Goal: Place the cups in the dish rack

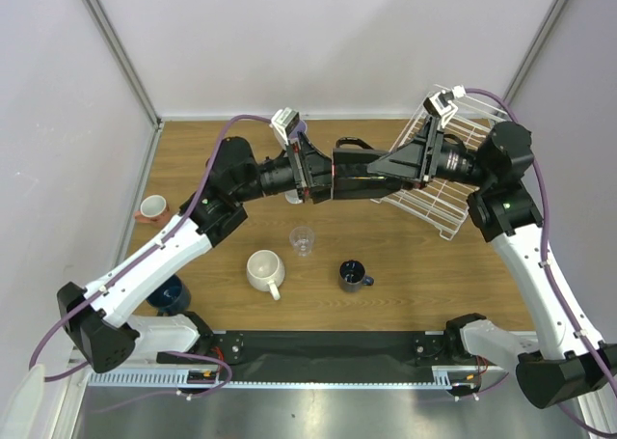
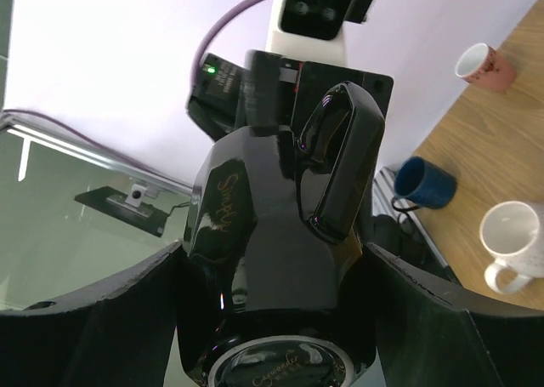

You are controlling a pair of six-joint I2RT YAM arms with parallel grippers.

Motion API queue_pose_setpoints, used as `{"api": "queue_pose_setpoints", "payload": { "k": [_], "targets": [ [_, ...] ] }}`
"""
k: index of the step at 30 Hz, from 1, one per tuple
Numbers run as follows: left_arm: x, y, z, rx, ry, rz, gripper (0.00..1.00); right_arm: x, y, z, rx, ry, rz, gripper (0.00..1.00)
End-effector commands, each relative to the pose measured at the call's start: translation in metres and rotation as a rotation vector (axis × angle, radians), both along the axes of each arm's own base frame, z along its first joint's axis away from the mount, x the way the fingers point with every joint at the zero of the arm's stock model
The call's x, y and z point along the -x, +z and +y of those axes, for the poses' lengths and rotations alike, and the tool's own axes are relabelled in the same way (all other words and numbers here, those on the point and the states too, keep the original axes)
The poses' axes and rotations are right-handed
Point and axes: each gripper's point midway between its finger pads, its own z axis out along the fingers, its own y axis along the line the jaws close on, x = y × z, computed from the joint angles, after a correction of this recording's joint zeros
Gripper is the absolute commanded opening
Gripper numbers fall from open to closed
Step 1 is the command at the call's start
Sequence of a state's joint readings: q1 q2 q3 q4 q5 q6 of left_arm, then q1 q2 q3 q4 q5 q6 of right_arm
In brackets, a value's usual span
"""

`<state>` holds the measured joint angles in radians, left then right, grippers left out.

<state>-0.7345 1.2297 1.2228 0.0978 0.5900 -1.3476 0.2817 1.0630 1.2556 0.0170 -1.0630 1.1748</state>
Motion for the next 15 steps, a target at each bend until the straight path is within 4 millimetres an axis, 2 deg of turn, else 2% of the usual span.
{"api": "queue_pose_setpoints", "payload": {
  "k": [1, 2, 4, 5, 6, 7, 8, 9, 11, 12, 13, 14, 15],
  "targets": [
    [0.001, 0.008, 0.014, -0.002, 0.018, -0.054, 0.6, 0.003, 0.018, -0.001, 0.0, -0.013, -0.112, 0.0],
    [-0.001, 0.002, 0.018, -0.028, 0.033, -0.078, 0.76, -0.003, 0.011, -0.001, 0.027, -0.031, -0.056, 0.0],
    [-0.012, -0.019, 0.028, -0.074, 0.076, -0.059, 0.87, -0.009, 0.006, -0.003, 0.048, -0.052, -0.054, 0.0],
    [-0.014, -0.023, 0.034, -0.081, 0.094, -0.064, 0.9, -0.013, 0.002, -0.005, 0.059, -0.067, -0.032, 0.0],
    [-0.013, -0.03, 0.043, -0.102, 0.112, -0.041, 0.93, -0.018, -0.001, -0.007, 0.066, -0.085, -0.021, 0.0],
    [-0.023, -0.044, 0.055, -0.124, 0.159, -0.017, 0.97, -0.023, -0.007, -0.009, 0.083, -0.102, -0.007, 0.0],
    [-0.026, -0.049, 0.064, -0.139, 0.185, -0.028, 0.99, -0.026, -0.01, -0.013, 0.094, -0.119, -0.005, 0.0],
    [-0.021, -0.053, 0.077, -0.165, 0.215, -0.021, 0.99, -0.039, -0.012, -0.02, 0.104, -0.167, 0.006, 0.0],
    [-0.03, -0.063, 0.097, -0.228, 0.286, -0.066, 1.0, -0.056, -0.025, -0.031, 0.137, -0.23, 0.051, 0.0],
    [-0.028, -0.076, 0.105, -0.29, 0.296, -0.033, 1.0, -0.073, -0.035, -0.042, 0.151, -0.287, 0.089, 0.0],
    [-0.029, -0.069, 0.115, -0.309, 0.323, -0.062, 1.0, -0.087, -0.048, -0.052, 0.175, -0.359, 0.144, 0.0],
    [-0.031, -0.071, 0.121, -0.358, 0.342, -0.118, 1.0, -0.102, -0.061, -0.063, 0.215, -0.423, 0.16, 0.0],
    [-0.026, -0.081, 0.127, -0.419, 0.344, -0.097, 1.0, -0.122, -0.072, -0.076, 0.247, -0.489, 0.2, 0.0]
  ]
}}
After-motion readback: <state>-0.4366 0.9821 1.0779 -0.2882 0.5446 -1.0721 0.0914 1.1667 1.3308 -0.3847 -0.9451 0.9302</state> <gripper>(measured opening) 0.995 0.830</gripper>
